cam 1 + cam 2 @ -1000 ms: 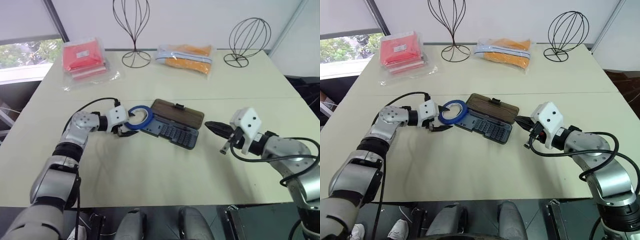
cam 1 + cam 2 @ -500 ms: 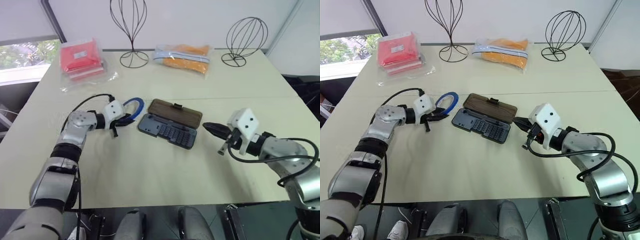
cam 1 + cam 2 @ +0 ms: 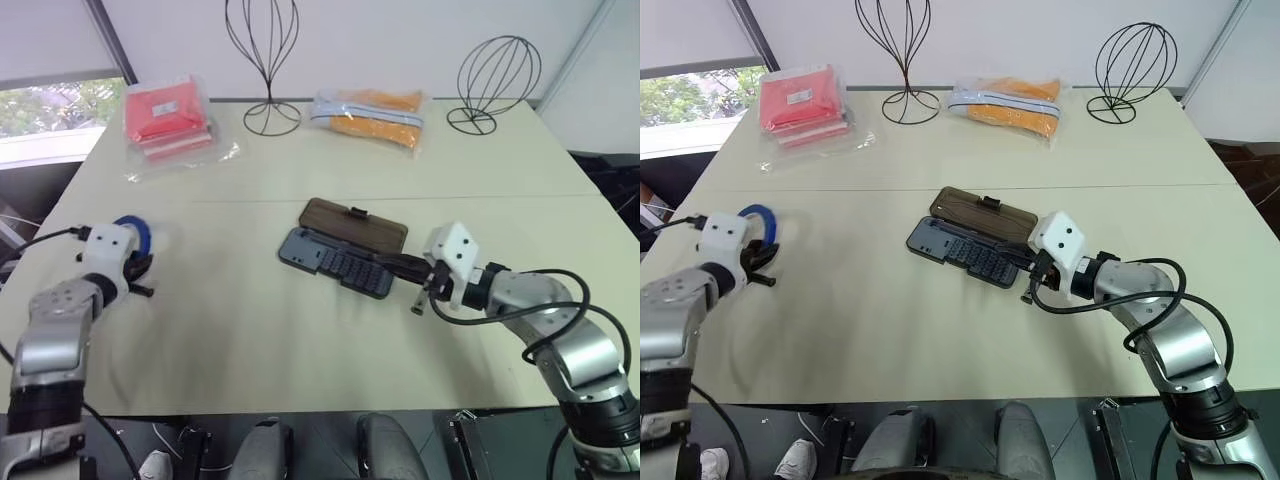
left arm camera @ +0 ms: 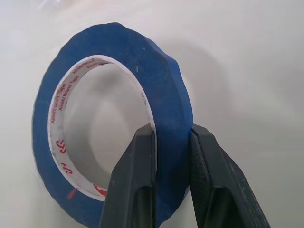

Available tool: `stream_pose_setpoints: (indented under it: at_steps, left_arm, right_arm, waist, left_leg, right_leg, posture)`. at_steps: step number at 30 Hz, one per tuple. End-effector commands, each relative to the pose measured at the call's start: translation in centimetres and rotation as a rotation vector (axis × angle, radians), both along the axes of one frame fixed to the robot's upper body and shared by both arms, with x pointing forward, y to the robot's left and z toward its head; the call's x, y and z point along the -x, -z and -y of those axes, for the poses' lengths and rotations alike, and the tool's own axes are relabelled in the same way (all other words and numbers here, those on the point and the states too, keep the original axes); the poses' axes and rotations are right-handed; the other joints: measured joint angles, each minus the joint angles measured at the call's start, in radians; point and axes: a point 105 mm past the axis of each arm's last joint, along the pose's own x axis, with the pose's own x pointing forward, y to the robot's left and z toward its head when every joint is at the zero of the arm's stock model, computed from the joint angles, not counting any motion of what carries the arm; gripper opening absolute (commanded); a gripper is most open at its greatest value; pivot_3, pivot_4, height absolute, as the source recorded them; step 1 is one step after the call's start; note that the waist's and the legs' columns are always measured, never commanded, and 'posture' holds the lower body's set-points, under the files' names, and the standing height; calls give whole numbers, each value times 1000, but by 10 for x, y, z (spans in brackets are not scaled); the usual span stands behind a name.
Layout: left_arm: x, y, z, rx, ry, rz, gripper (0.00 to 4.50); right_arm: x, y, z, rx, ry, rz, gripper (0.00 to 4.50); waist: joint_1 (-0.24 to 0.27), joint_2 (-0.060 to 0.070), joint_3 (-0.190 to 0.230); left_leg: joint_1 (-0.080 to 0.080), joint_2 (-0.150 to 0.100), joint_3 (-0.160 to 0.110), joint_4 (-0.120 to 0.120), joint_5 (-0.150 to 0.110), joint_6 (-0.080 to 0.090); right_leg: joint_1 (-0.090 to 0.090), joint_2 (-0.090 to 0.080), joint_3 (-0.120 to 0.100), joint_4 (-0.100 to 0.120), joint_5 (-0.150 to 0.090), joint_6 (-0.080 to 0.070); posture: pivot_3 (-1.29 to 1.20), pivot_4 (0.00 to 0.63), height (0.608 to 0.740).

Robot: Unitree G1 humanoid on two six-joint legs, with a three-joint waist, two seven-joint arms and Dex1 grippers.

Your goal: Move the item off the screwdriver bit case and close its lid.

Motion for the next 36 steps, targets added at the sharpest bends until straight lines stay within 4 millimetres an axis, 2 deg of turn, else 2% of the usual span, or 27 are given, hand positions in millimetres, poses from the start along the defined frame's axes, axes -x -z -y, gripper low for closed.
stream_pose_setpoints:
  at_steps: [1, 6, 8, 9, 13, 15, 19, 25, 28, 31, 34, 36]
  left_arm:
    - [25, 6, -33, 21, -212, -45, 370]
    - [48, 21, -53, 60, -347, -121, 370]
    - [50, 24, -53, 63, -351, -134, 1397]
    - [50, 26, -53, 69, -351, -138, 1703]
    - [46, 28, -48, 91, -344, -129, 3746]
    - [41, 25, -45, 93, -336, -113, 4450]
    - [18, 0, -22, 129, -206, 15, 4450]
    - [-19, -61, 42, 212, 92, 205, 4450]
    - [-28, -78, 73, 210, 230, 239, 4450]
    - [-35, -81, 101, 195, 353, 231, 4450]
    - [-36, -71, 123, 156, 476, 199, 4500]
    - [-35, -61, 135, 126, 549, 176, 4500]
  right_arm:
    - [0, -8, -9, -15, -46, 41, 0]
    - [-1, -6, -13, -19, -58, 37, 0]
    - [-1, -6, -13, -19, -59, 36, 0]
    - [-1, -6, -13, -18, -59, 36, 0]
    - [0, -6, -11, -15, -51, 34, 0]
    - [1, -6, -9, -12, -43, 35, 0]
    - [0, -7, -3, -14, -8, 41, 0]
    - [-20, -17, 16, -35, 174, 90, 0]
    - [-34, -19, 27, -42, 284, 99, 0]
    - [-44, -19, 34, -59, 361, 70, 0]
    - [-49, -19, 34, -101, 393, 26, 857]
    - [-55, -23, 33, -130, 425, 14, 1799]
  waist:
    - [-5, 0, 0]
    - [-9, 1, 0]
    - [-7, 1, -1]
    - [-5, 1, -1]
    - [1, 1, -1]
    - [4, 2, -1]
    - [12, 2, -1]
    - [24, -1, -1]
    - [20, -1, -1]
    - [9, -1, -1]
    - [-2, -1, -1]
    - [-6, -1, -1]
  left_leg:
    - [0, 0, 0, 0, 0, 0]
    - [1, 1, 1, -1, 0, 0]
    - [1, 1, 1, -1, 0, 0]
    - [1, 0, 1, -1, 0, 0]
    - [1, 0, 1, -1, 0, -1]
    - [1, 0, 1, -1, 0, -2]
    - [0, -1, 1, -1, 1, -2]
    - [-1, -2, 0, 0, 2, -5]
    - [-1, -3, 1, 0, 3, -7]
    - [-1, -3, 2, -1, 4, -8]
    - [-1, -3, 2, -2, 4, -8]
    - [-1, -3, 3, -2, 4, -7]
  right_leg:
    - [0, 0, 0, 0, 0, 0]
    - [-1, 0, 0, 1, 0, 0]
    - [-1, 0, 0, 1, 0, 0]
    - [-1, 0, 0, 1, 0, 0]
    - [-1, -2, 0, 0, 0, 0]
    - [-1, -3, 0, 0, 0, 0]
    - [0, -5, 0, 0, 0, 0]
    - [0, -5, -1, -1, 0, 0]
    - [0, -5, -1, -2, 0, 0]
    - [-1, -5, -1, -2, 0, 0]
    - [-1, -4, -1, -2, 0, 0]
    - [-2, -4, -1, -2, 0, 0]
  posture:
    - [0, 150, 740]
    - [0, 150, 740]
    - [0, 150, 740]
    - [0, 150, 740]
    - [0, 150, 740]
    - [0, 150, 740]
    - [0, 150, 740]
    - [0, 150, 740]
    - [0, 150, 740]
    - [0, 150, 740]
    - [0, 150, 740]
    - [0, 150, 740]
